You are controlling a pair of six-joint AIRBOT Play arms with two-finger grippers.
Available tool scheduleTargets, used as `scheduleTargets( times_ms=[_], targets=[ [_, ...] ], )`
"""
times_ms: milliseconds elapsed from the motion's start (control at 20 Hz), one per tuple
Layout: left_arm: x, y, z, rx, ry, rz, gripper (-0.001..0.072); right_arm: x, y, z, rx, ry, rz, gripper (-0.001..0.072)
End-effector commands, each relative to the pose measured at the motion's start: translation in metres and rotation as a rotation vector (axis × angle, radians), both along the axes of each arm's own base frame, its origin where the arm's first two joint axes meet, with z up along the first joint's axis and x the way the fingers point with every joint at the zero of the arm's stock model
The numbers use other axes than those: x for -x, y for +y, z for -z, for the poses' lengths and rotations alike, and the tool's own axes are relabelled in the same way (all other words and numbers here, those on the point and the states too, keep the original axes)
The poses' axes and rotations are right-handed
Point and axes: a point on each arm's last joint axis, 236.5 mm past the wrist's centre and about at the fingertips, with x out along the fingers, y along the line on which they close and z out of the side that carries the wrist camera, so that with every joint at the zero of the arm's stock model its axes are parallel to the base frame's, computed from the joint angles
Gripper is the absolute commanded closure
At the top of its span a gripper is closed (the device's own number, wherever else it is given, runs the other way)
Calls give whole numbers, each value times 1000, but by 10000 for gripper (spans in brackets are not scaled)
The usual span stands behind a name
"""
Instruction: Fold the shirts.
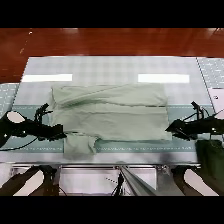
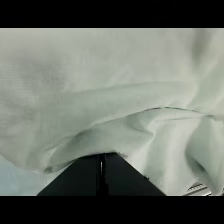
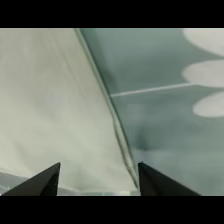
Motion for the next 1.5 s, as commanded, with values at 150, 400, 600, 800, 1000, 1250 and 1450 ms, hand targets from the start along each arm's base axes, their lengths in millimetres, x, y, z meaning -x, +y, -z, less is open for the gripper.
scheduleTargets(
  times_ms=[150,400,600,800,1000,1250,1450],
  targets=[
    [-16,3,-8,-12,-60,8,687,-19,24,10,70,-24,47,274],
    [-61,14,-41,-40,-202,26,688,-23,28,-5,47,-46,-37,695],
    [-126,32,-114,-97,-436,27,688,-80,23,-67,60,-235,-100,695],
    [-193,51,-183,-169,-707,-19,689,-177,25,-146,-29,-573,148,696],
    [-238,43,-178,-48,-714,-125,689,-217,9,-131,-14,-591,230,696],
    [-278,44,-124,16,-585,-149,689,-256,16,-91,-73,-545,302,696],
    [-288,42,-78,67,-476,-163,687,-262,23,-56,-39,-498,277,696]
  ],
)
